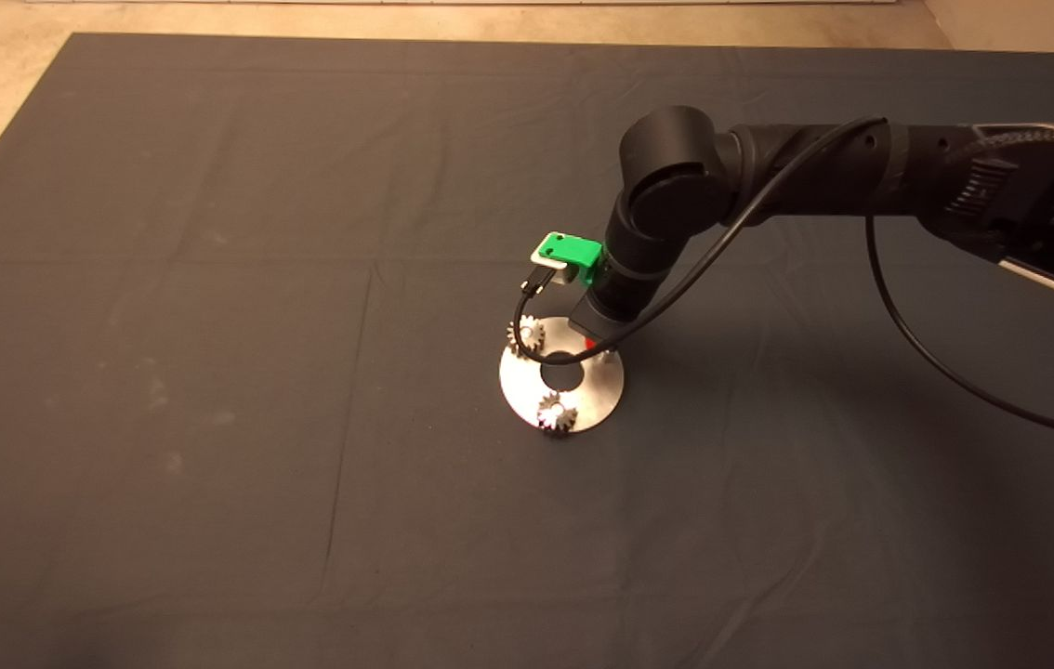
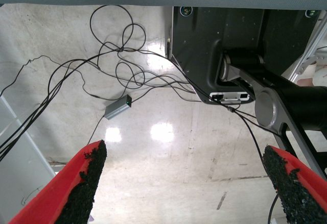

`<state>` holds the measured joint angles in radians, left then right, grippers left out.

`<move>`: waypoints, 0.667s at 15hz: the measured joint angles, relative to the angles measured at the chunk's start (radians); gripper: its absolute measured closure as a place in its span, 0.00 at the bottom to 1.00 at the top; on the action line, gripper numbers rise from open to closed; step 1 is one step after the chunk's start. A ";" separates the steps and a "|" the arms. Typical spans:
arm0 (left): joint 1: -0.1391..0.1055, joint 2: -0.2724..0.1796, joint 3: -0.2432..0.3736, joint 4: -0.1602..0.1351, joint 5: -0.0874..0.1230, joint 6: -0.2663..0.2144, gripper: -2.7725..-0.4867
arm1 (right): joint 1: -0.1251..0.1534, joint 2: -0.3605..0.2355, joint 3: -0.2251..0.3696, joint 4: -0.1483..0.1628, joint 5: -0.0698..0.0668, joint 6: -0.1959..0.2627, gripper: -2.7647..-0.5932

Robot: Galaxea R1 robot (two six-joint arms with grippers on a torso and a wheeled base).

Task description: Install three planetary gears onto the carrier pins

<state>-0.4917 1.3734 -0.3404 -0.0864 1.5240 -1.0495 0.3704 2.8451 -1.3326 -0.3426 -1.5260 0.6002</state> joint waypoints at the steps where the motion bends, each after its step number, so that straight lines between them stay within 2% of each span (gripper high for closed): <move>1: 0.000 0.000 0.000 0.000 0.000 0.000 0.26 | 0.000 0.000 0.000 -0.003 -0.001 0.000 0.78; 10: 0.000 0.000 0.000 0.000 0.000 0.000 0.26 | 0.000 -0.001 0.000 -0.004 -0.001 0.000 0.78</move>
<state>-0.4917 1.3734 -0.3404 -0.0864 1.5237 -1.0491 0.3709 2.8445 -1.3326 -0.3462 -1.5268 0.6003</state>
